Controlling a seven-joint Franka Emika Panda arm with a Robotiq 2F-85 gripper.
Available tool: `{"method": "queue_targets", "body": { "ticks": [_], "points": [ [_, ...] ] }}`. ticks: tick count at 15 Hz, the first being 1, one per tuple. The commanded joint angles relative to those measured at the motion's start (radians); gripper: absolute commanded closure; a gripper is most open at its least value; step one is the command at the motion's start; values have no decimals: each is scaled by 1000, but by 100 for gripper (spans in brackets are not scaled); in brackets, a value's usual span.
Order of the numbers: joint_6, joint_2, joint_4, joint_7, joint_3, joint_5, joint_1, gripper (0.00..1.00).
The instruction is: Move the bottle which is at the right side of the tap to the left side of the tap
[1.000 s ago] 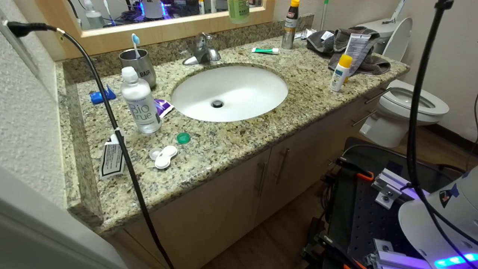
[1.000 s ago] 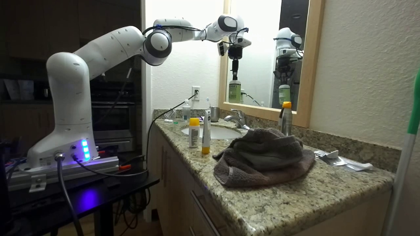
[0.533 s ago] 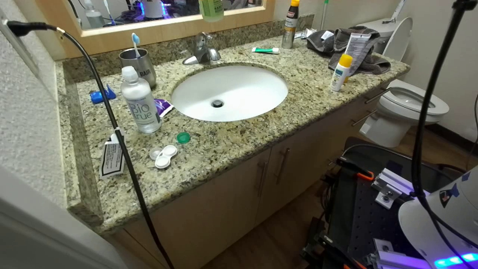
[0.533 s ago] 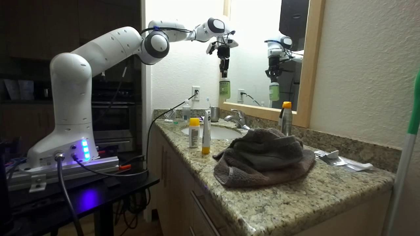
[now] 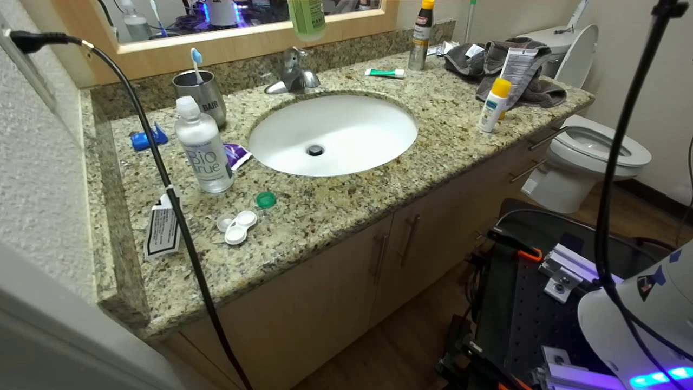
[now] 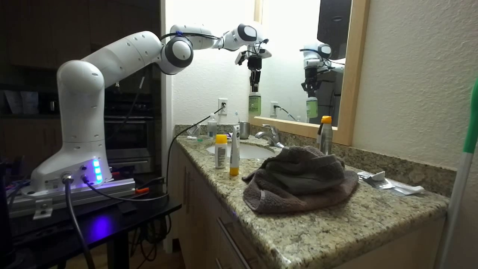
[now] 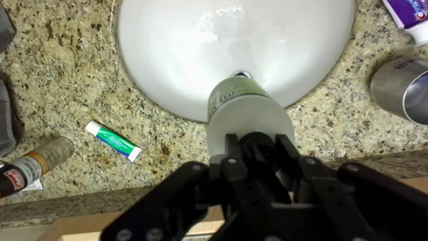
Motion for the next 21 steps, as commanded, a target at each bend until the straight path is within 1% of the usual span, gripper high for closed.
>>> {"method": "queue_targets", "body": {
  "ticks": [1,6,9,13,14,15,17,18,19,21],
  "points": [
    [57,27,-29,52,20,36,-5,92],
    [160,59,-26,105,47,90,6,92],
    [189,77,-35,135,58,109,16,92],
    [217,87,-35,179,52,104,46,92],
    [216,86,-32,171,53,103,49,92],
    [197,104,-15,162,49,99,44,70],
    [198,103,-15,167,49,99,52,70],
    [199,103,-15,168,49,99,53,92],
    [216,113,-18,192,38,89,56,92],
    [246,126,-29,246,39,96,54,92]
  ]
}}
